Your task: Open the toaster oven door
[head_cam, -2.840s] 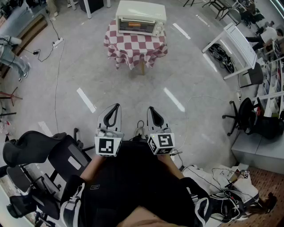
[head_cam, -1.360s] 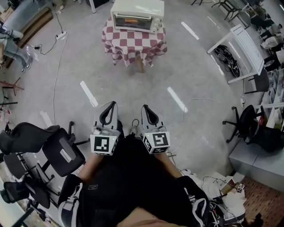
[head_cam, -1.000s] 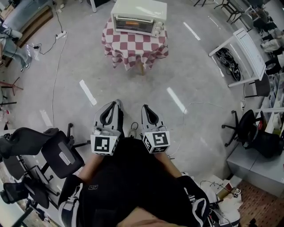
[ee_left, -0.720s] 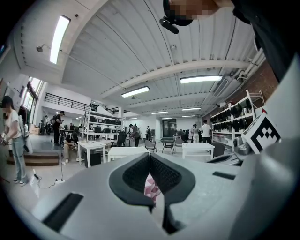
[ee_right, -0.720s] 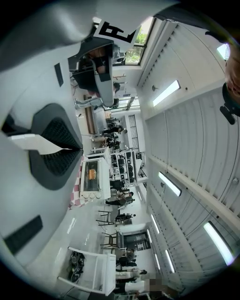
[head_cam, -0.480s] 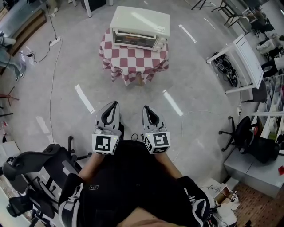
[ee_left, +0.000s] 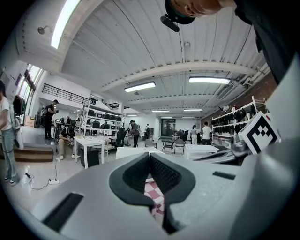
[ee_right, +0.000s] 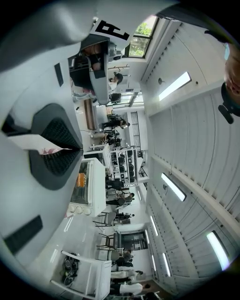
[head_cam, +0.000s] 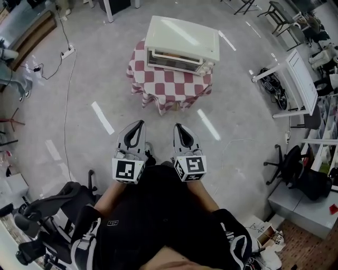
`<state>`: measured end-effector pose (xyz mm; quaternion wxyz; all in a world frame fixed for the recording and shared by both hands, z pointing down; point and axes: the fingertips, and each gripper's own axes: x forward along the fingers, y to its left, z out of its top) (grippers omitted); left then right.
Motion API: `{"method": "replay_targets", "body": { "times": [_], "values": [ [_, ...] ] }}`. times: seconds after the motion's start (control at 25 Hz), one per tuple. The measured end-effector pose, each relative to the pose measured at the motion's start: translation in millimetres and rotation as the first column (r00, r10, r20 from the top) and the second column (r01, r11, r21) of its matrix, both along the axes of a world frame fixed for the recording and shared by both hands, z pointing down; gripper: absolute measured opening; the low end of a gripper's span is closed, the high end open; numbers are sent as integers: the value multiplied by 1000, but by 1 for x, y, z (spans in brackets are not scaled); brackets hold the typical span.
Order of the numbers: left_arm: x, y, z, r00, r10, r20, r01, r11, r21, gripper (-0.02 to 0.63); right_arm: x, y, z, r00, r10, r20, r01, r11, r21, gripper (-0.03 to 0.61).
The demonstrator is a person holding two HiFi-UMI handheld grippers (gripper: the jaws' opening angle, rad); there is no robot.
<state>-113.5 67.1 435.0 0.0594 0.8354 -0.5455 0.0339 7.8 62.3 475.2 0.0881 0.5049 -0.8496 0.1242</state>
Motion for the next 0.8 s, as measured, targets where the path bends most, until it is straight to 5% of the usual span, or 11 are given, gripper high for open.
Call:
{"method": "replay_targets", "body": {
  "times": [0.28, 0.8],
  "values": [
    [-22, -51, 14, 1000, 31, 3, -31, 999, -13, 9, -25, -47, 5, 1000, 28, -9, -28, 1000, 2, 26],
    [-1, -172, 43, 997, 59, -59, -65, 993, -103, 9, -7, -150, 4, 998, 53, -16, -53, 999, 4, 26]
  ]
}}
